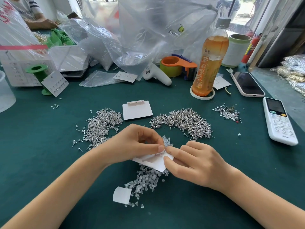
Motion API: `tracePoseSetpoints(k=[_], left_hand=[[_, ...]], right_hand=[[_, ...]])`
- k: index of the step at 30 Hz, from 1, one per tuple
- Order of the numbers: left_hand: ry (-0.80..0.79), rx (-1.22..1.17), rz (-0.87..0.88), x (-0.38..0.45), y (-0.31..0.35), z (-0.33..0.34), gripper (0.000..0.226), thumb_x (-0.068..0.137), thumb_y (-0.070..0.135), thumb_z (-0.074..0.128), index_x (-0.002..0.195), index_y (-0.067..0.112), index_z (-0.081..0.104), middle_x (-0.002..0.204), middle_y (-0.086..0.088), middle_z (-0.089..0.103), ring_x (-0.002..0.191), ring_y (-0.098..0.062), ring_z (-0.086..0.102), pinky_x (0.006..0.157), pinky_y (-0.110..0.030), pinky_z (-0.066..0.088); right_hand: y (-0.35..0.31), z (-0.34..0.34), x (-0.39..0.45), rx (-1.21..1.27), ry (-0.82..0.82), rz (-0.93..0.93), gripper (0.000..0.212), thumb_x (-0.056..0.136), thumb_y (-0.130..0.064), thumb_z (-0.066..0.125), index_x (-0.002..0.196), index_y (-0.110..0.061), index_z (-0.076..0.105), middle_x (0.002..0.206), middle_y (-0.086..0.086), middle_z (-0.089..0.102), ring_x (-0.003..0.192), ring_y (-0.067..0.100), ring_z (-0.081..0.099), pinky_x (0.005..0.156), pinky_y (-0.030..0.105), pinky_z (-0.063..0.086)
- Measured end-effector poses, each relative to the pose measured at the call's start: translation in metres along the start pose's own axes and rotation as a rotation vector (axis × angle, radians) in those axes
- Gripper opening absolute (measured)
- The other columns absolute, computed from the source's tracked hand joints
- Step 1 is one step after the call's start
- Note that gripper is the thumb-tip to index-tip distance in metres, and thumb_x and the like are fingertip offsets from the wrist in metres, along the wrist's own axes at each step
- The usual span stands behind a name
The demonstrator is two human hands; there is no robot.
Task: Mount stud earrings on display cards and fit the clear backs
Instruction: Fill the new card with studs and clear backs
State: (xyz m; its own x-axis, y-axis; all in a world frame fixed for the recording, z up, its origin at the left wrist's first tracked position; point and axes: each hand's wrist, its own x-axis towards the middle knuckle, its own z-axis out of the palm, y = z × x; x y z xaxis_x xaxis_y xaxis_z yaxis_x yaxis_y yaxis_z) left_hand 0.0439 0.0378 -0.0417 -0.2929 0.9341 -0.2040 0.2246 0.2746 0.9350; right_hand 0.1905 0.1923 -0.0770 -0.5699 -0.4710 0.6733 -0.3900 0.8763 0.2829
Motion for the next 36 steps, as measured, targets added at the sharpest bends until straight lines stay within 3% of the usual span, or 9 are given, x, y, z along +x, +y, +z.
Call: tracePoseSetpoints(k=[5, 13, 19, 29, 36], left_hand=[[0.069, 0.007, 0.016, 0.000, -0.001, 0.002, 0.009, 0.081, 0.030, 0.071, 0.080, 0.022, 0.073, 0.072, 0.004, 0.068, 0.064, -0.007, 0.056, 0.055, -0.014, 0.041], [0.110, 0.068, 0.080, 0.000, -0.005, 0.008, 0.010, 0.086, 0.022, 0.069, 0.077, 0.025, 0.072, 0.061, 0.014, 0.063, 0.052, -0.002, 0.048, 0.049, -0.012, 0.036], [0.111, 0.127, 0.109, 0.000, -0.008, 0.010, 0.011, 0.087, 0.024, 0.067, 0.078, 0.028, 0.070, 0.063, 0.018, 0.062, 0.057, -0.014, 0.042, 0.050, -0.022, 0.033], [0.076, 0.135, 0.153, 0.000, -0.010, 0.009, 0.007, 0.087, 0.026, 0.067, 0.081, 0.025, 0.069, 0.062, 0.016, 0.059, 0.056, -0.017, 0.037, 0.049, -0.023, 0.030], [0.039, 0.197, 0.159, 0.001, -0.005, 0.007, 0.007, 0.087, 0.024, 0.067, 0.080, 0.025, 0.069, 0.066, 0.013, 0.061, 0.057, -0.026, 0.035, 0.052, -0.039, 0.030]], right_hand=[[0.001, 0.000, 0.001, -0.017, 0.008, 0.008, 0.028, 0.078, 0.003, 0.067, 0.097, -0.011, 0.051, 0.078, 0.006, 0.070, 0.049, 0.017, 0.044, 0.044, 0.027, 0.041], [-0.001, 0.001, 0.000, -0.030, -0.018, 0.003, 0.030, 0.077, 0.002, 0.068, 0.098, -0.011, 0.051, 0.078, 0.006, 0.070, 0.048, 0.016, 0.044, 0.044, 0.025, 0.040], [-0.002, 0.001, -0.001, -0.051, -0.016, 0.008, 0.039, 0.069, 0.002, 0.074, 0.098, -0.012, 0.052, 0.078, 0.007, 0.071, 0.047, 0.016, 0.043, 0.042, 0.026, 0.040], [-0.002, 0.003, -0.002, -0.066, 0.013, -0.004, 0.042, 0.066, 0.004, 0.074, 0.097, -0.013, 0.052, 0.075, 0.007, 0.070, 0.046, 0.018, 0.045, 0.042, 0.027, 0.039], [-0.002, 0.004, -0.003, -0.073, 0.038, -0.012, 0.042, 0.064, 0.004, 0.074, 0.097, -0.013, 0.053, 0.074, 0.006, 0.069, 0.047, 0.017, 0.043, 0.042, 0.026, 0.037]])
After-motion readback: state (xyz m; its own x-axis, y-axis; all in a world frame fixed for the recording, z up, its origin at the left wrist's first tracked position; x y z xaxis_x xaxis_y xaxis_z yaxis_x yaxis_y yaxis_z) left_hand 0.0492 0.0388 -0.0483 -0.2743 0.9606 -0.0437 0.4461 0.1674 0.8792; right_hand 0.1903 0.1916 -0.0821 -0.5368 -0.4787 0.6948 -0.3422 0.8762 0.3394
